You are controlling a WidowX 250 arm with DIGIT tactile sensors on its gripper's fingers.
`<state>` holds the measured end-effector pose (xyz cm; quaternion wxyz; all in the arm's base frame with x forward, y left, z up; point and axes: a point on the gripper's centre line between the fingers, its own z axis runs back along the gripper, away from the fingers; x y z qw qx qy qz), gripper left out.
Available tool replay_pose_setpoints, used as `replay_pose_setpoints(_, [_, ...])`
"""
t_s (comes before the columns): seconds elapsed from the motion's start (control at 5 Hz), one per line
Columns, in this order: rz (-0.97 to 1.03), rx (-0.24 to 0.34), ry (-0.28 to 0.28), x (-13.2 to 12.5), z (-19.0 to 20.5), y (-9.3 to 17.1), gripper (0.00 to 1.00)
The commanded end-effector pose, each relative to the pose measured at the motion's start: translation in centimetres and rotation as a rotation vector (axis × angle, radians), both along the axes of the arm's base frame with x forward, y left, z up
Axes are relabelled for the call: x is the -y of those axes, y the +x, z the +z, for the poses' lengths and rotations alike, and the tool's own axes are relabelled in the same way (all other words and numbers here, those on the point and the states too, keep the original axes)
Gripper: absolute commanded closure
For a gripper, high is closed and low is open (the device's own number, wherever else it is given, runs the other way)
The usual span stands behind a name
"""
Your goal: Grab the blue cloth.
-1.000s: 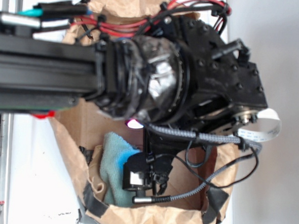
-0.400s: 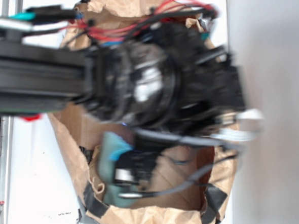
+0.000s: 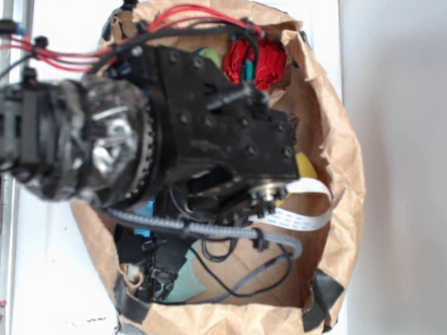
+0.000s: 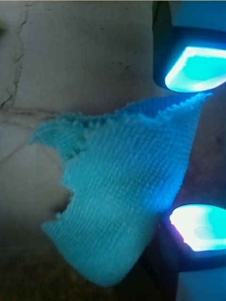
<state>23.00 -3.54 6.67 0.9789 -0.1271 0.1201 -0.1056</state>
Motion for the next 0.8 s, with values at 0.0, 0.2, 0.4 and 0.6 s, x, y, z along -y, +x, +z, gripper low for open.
replay_pose_setpoints(0.0, [-0.032,0.091,-0.052,0.8,-0.3,0.4,0.0])
replay_pose_setpoints(0.2, [-0.044,0.107,-0.081,1.3,-1.0,0.5,0.0])
replay_pose_setpoints(0.4, [-0.055,0.121,-0.096,2.0,-2.0,0.9,0.0])
replay_pose_setpoints(0.6, [-0.086,0.127,-0.072,2.3,-3.0,-0.1,0.0])
